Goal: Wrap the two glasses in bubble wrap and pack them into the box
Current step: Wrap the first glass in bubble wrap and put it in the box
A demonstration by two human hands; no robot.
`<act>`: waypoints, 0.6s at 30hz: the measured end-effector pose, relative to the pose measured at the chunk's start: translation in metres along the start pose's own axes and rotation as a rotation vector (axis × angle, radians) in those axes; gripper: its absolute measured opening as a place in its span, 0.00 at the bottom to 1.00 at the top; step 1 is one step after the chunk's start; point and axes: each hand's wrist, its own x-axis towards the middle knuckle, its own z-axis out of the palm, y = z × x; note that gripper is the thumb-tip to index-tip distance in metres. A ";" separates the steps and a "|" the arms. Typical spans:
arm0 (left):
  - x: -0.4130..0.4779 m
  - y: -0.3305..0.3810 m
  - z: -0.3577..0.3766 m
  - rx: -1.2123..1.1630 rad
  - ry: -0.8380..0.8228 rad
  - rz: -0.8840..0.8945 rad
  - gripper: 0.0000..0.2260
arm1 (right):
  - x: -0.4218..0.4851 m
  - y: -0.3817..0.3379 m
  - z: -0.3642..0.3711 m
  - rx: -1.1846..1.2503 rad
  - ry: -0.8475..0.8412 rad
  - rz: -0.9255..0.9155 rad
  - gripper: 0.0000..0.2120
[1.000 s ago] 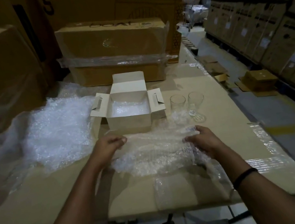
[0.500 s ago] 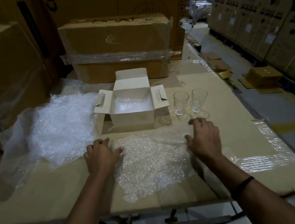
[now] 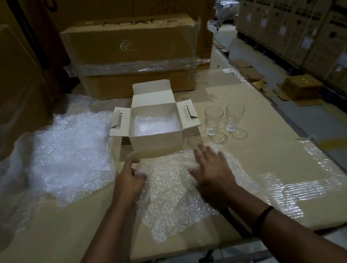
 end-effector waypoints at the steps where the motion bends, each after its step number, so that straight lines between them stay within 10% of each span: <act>1: 0.000 0.001 -0.001 -0.054 -0.041 0.000 0.15 | -0.002 -0.001 0.006 -0.009 -0.095 -0.067 0.31; 4: 0.003 0.004 -0.004 -0.194 -0.148 0.009 0.12 | -0.001 0.003 0.015 -0.051 -0.223 -0.099 0.34; 9: 0.019 0.020 -0.009 -0.476 -0.225 -0.102 0.11 | -0.016 -0.033 -0.018 0.090 0.149 -0.115 0.36; 13: 0.038 0.028 -0.005 -0.505 -0.341 -0.101 0.11 | -0.039 -0.084 -0.029 0.002 -0.143 -0.036 0.50; 18: 0.049 0.038 0.010 -0.511 -0.423 -0.010 0.14 | -0.041 -0.080 -0.021 0.116 -0.058 -0.001 0.13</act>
